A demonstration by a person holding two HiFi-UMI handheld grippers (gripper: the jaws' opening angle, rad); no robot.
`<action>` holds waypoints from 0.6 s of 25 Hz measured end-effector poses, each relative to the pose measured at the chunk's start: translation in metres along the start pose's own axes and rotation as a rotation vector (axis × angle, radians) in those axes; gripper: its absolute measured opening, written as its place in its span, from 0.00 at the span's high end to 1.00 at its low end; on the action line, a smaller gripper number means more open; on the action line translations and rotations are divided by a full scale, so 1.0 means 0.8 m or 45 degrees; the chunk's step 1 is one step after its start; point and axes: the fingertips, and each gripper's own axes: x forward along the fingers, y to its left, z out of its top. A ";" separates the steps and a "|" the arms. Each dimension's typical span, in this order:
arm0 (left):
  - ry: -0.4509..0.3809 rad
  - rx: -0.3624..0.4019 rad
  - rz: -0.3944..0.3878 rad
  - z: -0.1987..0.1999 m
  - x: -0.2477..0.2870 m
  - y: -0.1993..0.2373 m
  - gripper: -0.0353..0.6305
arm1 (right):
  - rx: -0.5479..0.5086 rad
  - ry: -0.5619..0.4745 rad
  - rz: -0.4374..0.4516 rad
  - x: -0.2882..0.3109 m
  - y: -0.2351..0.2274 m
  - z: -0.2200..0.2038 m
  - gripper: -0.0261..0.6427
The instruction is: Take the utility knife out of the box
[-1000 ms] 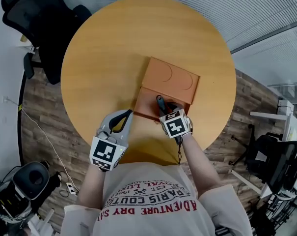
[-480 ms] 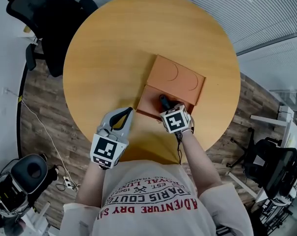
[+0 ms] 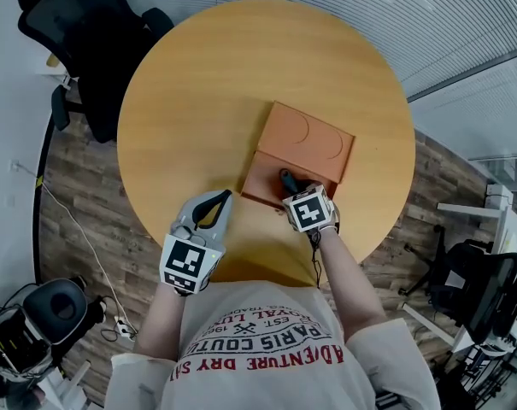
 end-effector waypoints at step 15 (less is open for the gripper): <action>-0.082 0.070 0.019 0.035 -0.058 -0.033 0.95 | 0.073 -0.465 -0.055 -0.157 0.022 0.035 0.76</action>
